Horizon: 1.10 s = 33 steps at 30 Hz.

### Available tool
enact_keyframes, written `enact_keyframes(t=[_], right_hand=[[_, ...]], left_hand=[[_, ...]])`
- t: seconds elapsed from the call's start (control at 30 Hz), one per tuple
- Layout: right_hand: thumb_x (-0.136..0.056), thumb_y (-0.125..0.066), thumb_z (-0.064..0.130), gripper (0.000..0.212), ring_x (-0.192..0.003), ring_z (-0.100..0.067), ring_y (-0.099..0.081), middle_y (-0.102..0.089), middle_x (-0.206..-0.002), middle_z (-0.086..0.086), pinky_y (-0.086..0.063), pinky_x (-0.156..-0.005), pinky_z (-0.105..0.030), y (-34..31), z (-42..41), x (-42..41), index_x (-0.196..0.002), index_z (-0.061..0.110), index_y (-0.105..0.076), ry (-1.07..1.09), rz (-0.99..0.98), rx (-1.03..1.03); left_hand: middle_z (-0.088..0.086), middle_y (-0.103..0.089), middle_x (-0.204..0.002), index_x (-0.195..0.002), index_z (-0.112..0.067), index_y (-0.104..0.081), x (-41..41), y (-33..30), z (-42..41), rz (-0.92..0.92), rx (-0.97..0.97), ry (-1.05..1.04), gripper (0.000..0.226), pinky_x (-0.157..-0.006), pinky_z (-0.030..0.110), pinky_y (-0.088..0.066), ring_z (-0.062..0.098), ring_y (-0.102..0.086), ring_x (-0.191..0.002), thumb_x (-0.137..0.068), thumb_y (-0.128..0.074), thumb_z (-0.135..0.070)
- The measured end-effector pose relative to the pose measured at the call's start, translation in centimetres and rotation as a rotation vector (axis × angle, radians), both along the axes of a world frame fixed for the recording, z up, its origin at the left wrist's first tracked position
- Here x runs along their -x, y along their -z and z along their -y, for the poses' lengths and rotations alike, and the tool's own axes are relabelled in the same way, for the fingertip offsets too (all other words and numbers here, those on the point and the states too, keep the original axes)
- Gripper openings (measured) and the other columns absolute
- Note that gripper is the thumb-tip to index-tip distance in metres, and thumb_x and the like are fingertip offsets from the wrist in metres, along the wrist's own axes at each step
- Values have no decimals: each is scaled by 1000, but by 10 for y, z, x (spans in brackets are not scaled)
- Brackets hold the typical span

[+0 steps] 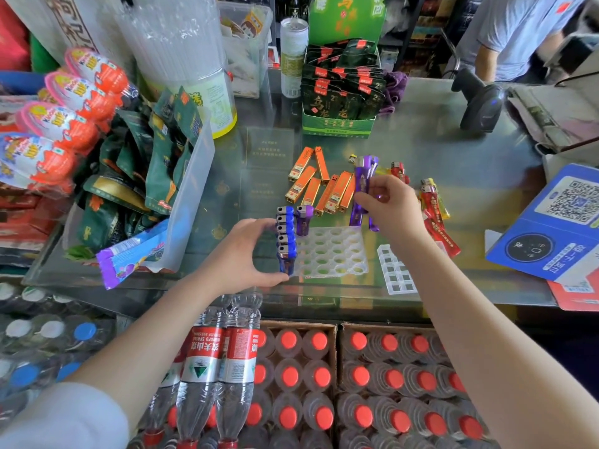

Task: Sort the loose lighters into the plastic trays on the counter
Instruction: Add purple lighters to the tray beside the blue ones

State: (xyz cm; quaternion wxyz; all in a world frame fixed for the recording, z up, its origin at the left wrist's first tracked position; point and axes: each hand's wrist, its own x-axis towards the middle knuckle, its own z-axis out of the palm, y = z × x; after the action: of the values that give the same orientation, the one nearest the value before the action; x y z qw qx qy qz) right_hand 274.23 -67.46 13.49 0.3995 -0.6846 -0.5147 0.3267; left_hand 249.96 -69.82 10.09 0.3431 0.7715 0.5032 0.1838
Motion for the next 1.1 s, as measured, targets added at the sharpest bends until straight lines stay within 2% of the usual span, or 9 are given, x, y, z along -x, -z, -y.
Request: enact_keyframes(t=[0.13, 0.27, 0.33, 0.47, 0.57, 0.67, 0.83, 1.0, 1.1], right_hand=[[-80, -67, 10, 17, -62, -7, -61, -66, -74, 2, -52, -63, -21, -1, 26, 26, -77, 20, -55, -283, -50, 4], [-81, -67, 12, 11, -71, -6, -67, -70, -80, -1, -54, -67, -20, 12, 32, 43, -84, 9, -58, -327, -10, 50], [-81, -66, 12, 11, -69, -1, -65, -70, -81, 2, -52, -64, -17, 19, 33, 47, -88, 9, -59, -345, 2, 47], [-80, -68, 11, 22, -59, 7, -57, -64, -75, 8, -42, -51, -5, 21, 35, 54, -73, 23, -50, -339, 84, -8], [-79, -68, 9, 12, -65, -3, -58, -64, -80, 3, -45, -57, -6, 21, 34, 59, -85, 13, -59, -344, 144, -39], [-79, -68, 8, 13, -64, 0, -55, -63, -80, 3, -44, -59, -7, 25, 35, 61, -89, 8, -61, -372, 191, -88], [-80, -68, 13, 10, -65, -13, -56, -64, -84, 2, -42, -59, -23, 27, 34, 59, -86, 9, -61, -395, 318, -123], [-82, -66, 23, 18, -70, -14, -50, -67, -93, -5, -41, -58, -27, 36, 31, 60, -90, 8, -61, -408, 507, -184], [-81, -67, 28, 25, -84, -17, -55, -61, -97, -3, -48, -62, -28, 31, 27, 53, -95, 9, -58, -419, 630, -242]], left_hand=[[-24, -42, -109, -112, -40, -41, 4, 2, 4, 25, -19, -5, 67, -88, 19, -29, -1, -34, -109, -58, -81, -36], [-15, -50, -112, -112, -38, -46, 8, 6, 5, 45, -30, -18, 66, -85, 8, -29, 2, -39, -110, -53, -72, -50], [-9, -51, -116, -115, -32, -48, 9, 8, 6, 30, -32, -26, 68, -87, 15, -30, 5, -40, -112, -55, -76, -46], [-7, -50, -118, -118, -25, -49, 7, 7, 8, 16, -52, -34, 69, -88, 21, -30, 6, -39, -112, -58, -81, -36], [-8, -48, -114, -119, -24, -49, 6, 6, 9, 29, -54, -47, 68, -86, 19, -28, 3, -37, -108, -59, -82, -31], [-8, -47, -115, -120, -24, -48, 7, 5, 9, 22, -52, -43, 70, -86, 19, -28, 2, -36, -109, -59, -82, -33], [-12, -45, -116, -121, -27, -46, 8, 6, 8, 18, -40, -27, 71, -88, 21, -28, 0, -35, -110, -59, -80, -36], [-11, -47, -121, -123, -28, -45, 9, 8, 6, 11, -43, -17, 73, -89, 21, -29, 1, -35, -112, -59, -79, -38], [-13, -51, -121, -122, -29, -47, 8, 12, 2, 11, -42, -2, 71, -92, 25, -33, 5, -40, -114, -60, -78, -42]])
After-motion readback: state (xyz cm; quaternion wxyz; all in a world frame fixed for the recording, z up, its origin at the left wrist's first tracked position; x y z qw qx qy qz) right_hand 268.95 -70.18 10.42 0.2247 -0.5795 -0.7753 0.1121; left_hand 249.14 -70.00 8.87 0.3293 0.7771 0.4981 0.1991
